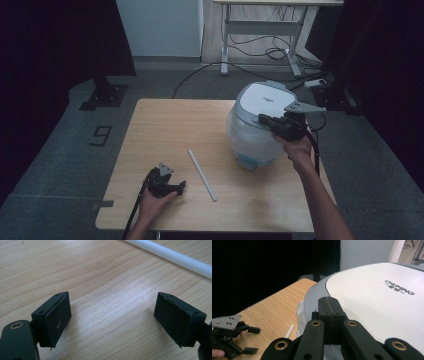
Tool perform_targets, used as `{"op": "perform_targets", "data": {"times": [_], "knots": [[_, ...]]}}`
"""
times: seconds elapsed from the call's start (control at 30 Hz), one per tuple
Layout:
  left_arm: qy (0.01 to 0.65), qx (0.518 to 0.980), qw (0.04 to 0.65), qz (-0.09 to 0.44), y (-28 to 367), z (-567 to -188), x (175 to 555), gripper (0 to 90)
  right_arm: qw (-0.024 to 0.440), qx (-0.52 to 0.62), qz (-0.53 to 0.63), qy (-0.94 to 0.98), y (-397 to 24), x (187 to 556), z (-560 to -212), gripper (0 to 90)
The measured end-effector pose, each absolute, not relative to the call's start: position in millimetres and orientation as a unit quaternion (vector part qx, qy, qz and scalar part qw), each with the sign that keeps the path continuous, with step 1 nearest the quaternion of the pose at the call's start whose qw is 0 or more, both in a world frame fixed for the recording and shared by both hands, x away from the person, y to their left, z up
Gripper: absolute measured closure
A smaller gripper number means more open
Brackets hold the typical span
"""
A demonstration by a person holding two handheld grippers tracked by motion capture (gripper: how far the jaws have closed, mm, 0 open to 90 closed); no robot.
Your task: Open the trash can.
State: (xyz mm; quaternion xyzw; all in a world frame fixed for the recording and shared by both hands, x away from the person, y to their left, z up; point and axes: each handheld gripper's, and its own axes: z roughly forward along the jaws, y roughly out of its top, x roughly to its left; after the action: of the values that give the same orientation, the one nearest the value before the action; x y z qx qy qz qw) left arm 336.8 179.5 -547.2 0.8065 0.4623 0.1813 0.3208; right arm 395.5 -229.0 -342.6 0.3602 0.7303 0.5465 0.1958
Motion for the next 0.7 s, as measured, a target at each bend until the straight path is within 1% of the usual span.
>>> {"op": "perform_targets", "data": {"times": [0.27,0.7], "knots": [[0.463,0.806,0.321,0.181,179.5,-547.2,336.7,13.8,0.194,0.362,0.548,0.728,-228.1,394.7,-343.3,89.9],[0.463,0.806,0.321,0.181,179.4,-547.3,336.7,13.8,0.17,0.365,0.56,0.724,-231.3,396.1,-346.5,90.0]]}}
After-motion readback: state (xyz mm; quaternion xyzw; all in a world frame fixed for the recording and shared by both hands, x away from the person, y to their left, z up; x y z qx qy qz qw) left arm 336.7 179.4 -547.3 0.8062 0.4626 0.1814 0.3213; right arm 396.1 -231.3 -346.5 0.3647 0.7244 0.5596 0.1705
